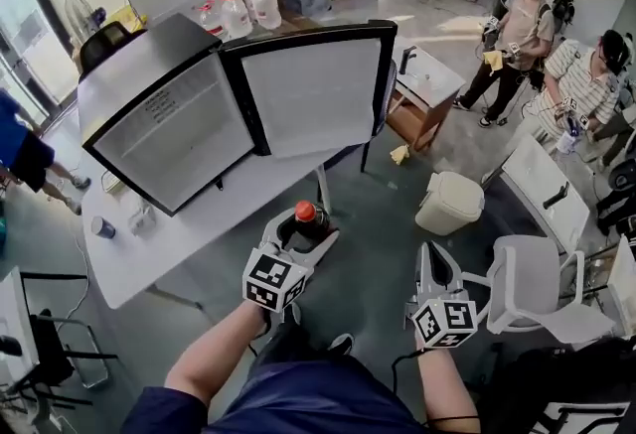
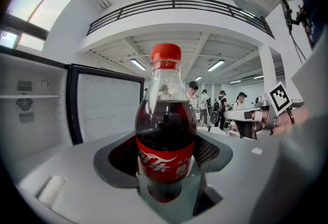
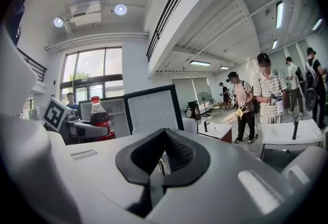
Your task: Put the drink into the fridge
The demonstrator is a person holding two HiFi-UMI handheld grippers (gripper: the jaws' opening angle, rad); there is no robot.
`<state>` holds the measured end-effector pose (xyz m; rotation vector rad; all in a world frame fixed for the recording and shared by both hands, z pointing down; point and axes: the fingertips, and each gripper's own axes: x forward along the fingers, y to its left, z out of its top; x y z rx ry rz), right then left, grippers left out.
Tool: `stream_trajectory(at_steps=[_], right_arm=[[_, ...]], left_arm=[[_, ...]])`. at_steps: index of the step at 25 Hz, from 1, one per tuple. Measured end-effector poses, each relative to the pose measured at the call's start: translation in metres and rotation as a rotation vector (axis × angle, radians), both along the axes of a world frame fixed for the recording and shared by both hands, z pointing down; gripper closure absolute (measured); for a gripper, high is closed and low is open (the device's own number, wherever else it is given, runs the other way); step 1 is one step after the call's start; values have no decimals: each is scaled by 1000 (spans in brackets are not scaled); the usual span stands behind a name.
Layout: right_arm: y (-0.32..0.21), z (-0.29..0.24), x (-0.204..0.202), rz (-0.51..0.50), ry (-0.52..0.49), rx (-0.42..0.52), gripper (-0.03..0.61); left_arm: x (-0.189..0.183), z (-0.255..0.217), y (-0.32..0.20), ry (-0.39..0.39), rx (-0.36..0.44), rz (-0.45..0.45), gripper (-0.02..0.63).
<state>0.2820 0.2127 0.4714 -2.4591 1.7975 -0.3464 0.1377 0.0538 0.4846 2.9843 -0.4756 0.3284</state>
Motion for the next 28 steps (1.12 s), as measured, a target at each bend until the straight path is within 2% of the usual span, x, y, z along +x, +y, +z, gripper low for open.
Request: stream_trajectory(at_steps=[7,15,28], right_arm=[[-54,5,-34,-119,-17,-19,572],[-141,5,-84,-217,3,-47,572],[-253,-4,-150,-294,51,-66,572]], left_arm=[[-48,7,-35,-12,-18,-120,301],[-107,18,-117,-15,-33,-230,301],[-170,38,-216,-38,-49,-285,302]])
